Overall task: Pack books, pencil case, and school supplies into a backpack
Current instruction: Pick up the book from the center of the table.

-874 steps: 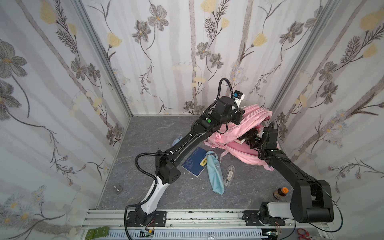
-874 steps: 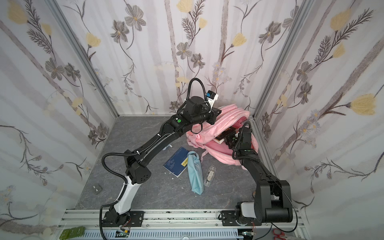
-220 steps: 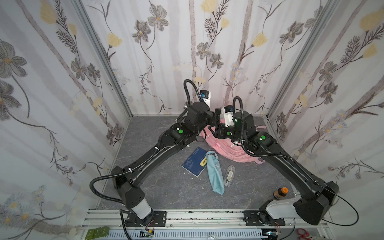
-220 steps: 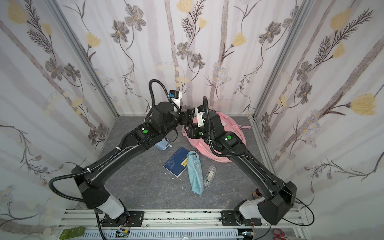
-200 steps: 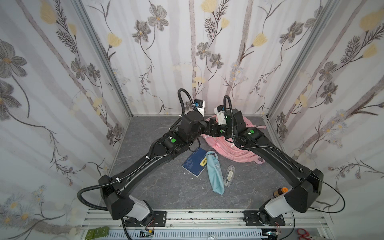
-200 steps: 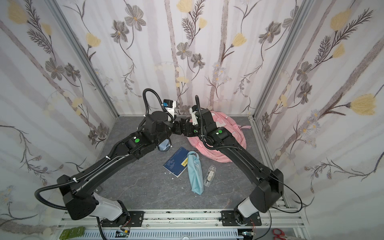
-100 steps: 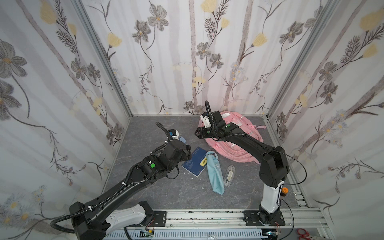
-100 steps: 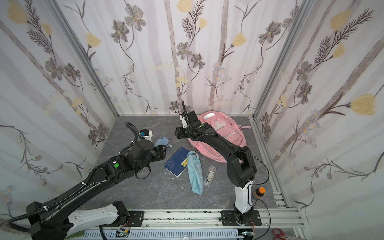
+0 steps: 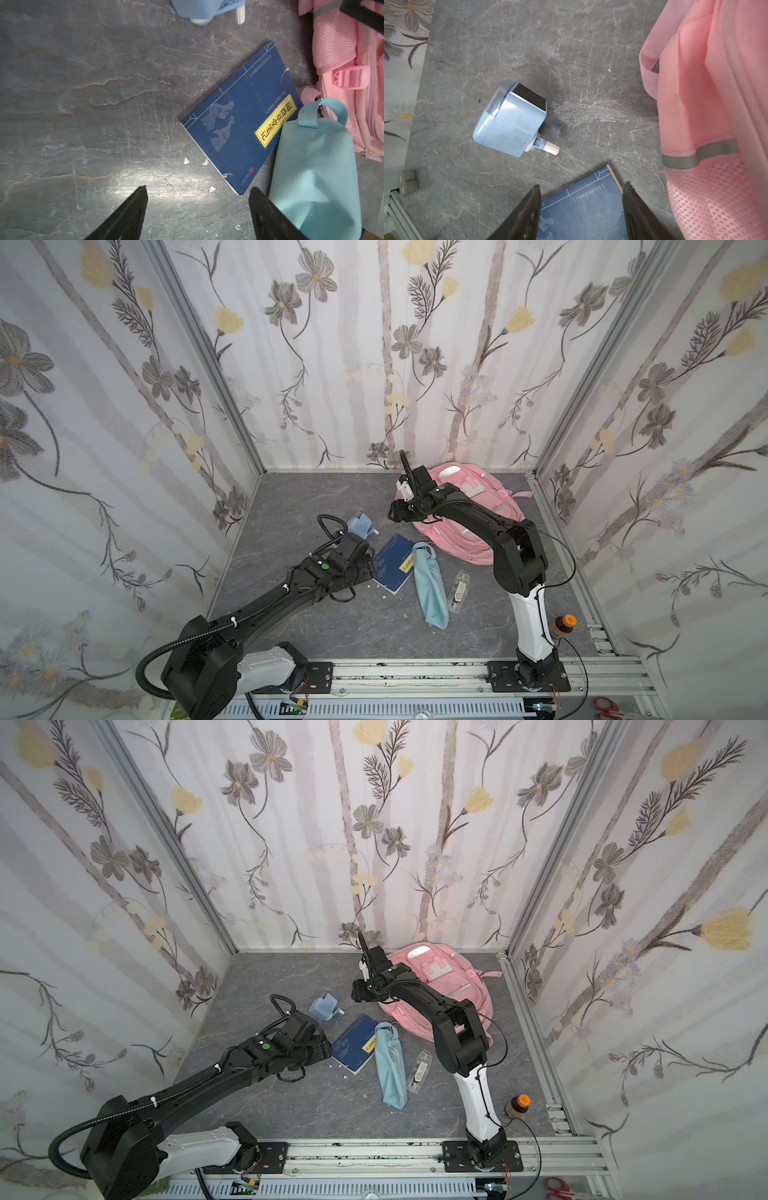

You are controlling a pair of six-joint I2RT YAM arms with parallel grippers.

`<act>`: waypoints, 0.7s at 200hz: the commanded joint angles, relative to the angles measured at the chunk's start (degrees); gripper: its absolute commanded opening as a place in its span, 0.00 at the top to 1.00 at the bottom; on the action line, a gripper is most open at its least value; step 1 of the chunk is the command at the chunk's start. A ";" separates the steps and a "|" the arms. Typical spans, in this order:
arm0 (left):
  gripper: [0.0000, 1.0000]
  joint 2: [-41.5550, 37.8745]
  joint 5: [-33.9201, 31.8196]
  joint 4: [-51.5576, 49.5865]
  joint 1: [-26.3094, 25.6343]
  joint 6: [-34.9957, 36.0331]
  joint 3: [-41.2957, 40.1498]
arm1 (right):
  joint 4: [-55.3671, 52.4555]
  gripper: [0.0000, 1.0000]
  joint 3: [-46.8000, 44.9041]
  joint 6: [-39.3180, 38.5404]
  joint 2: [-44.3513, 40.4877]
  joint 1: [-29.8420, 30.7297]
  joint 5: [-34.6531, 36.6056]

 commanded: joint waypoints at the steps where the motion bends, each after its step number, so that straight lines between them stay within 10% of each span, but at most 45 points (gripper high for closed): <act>1: 0.20 2.65 6.53 5.53 1.05 -0.92 -0.39 | -2.17 0.38 0.63 0.11 1.26 -0.01 -0.76; 140: 0.26 17.87 12.63 18.57 1.24 -9.95 -2.36 | -5.51 0.41 -0.23 -2.84 7.60 -1.50 -9.88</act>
